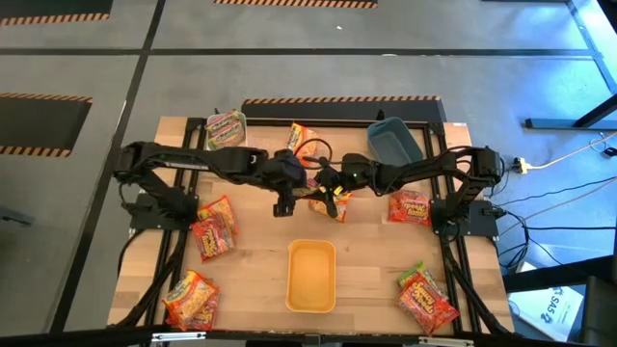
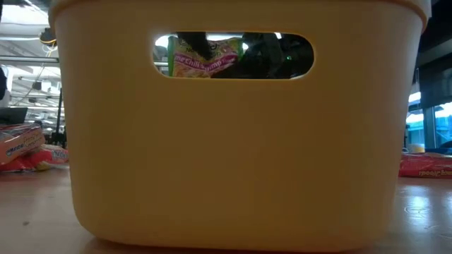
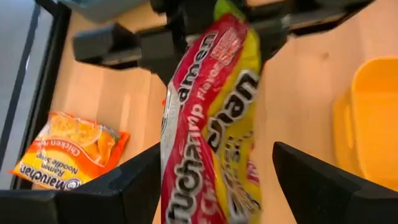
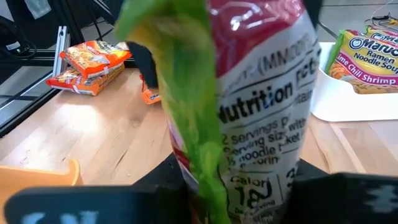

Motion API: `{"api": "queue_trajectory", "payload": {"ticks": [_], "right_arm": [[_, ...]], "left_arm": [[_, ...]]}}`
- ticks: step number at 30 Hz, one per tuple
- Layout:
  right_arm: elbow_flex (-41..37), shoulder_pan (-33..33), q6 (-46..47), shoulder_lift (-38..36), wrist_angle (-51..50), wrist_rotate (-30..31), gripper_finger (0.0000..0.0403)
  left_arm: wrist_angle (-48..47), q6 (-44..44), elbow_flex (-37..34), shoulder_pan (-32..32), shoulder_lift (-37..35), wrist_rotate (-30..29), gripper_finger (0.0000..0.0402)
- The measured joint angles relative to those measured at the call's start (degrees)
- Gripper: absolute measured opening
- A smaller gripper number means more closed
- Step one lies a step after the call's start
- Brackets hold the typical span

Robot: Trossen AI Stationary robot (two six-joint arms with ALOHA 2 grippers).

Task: Sort Maruchan noodles
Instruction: Put the top green noodle pack into the white bin

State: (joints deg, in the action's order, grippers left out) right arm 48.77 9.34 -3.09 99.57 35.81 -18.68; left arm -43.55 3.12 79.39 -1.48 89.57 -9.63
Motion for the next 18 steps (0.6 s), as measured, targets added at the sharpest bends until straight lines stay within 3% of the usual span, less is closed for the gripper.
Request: {"api": "queue_trajectory", "payload": {"ticks": [11,15,18], "right_arm": [[-0.02,-0.02,0.06,-0.02,0.25,2.01,0.0112],[-0.02,-0.04,0.19,-0.02,0.28,3.71,0.0122],[-0.02,-0.02,1.34,-0.02,0.40,4.03,0.0152]], "left_arm": [[-2.66,0.26,0.48,-0.55,1.91,-1.23,0.0137],[-3.06,0.47,0.50,-0.55,1.91,-1.63,0.0124],[-3.44,1.09,0.50,-0.52,1.91,-2.34,0.0125]]}}
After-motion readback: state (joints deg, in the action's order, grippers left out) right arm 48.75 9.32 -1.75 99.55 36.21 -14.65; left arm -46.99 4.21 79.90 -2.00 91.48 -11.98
